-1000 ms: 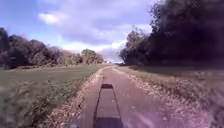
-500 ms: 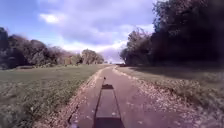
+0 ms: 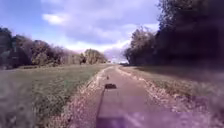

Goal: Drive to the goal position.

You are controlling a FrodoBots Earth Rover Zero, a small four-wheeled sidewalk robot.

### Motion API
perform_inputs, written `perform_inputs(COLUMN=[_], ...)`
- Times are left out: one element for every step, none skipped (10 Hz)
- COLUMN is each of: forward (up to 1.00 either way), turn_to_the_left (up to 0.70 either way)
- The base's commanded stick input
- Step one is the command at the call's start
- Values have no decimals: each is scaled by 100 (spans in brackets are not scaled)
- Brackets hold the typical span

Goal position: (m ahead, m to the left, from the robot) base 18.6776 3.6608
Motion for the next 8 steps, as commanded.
perform_inputs(forward=[85, 85, 85, 85, 85, 85, 85, 85], turn_to_the_left=[0, 0, 0, 0, 0, 0, 0, 0])
